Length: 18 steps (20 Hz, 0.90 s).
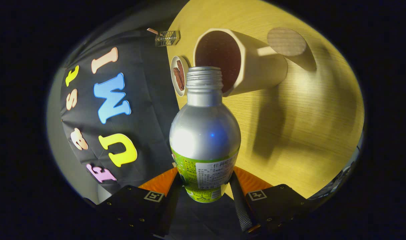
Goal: Take the bottle from table, then pour the juice into the cup, finally place the bottle on the coaster
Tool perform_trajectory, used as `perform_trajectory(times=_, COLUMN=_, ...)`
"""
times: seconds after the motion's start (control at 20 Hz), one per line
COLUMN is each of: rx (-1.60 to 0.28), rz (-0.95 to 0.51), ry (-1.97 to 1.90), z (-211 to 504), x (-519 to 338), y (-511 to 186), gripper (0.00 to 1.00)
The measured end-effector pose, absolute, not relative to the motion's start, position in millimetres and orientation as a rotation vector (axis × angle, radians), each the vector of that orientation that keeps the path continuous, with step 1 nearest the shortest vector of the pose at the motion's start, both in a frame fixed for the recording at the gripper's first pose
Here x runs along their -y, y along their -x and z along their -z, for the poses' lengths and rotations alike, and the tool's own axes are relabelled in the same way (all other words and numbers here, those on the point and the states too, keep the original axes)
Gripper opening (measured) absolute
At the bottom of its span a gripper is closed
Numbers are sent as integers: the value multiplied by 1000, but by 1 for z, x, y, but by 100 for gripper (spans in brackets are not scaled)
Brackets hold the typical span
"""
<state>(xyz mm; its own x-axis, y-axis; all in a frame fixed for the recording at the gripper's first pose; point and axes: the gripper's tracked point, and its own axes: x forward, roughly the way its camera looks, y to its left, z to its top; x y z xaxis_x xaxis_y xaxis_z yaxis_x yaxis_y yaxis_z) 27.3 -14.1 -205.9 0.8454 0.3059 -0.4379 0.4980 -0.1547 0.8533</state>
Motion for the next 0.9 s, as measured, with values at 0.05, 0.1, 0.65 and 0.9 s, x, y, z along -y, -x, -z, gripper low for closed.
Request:
perform_trajectory(times=0.05, rx=-619, rz=191, ry=-1707, z=208, x=17, y=-26, gripper=76)
perform_trajectory(times=0.1, rx=-617, rz=191, ry=-1663, z=211, x=19, y=-26, gripper=76)
perform_trajectory(times=0.65, rx=-619, rz=222, ry=-1180, z=235, x=19, y=-15, gripper=76)
perform_trajectory(times=0.9, rx=-575, rz=246, ry=-921, z=229, x=34, y=-22, gripper=76)
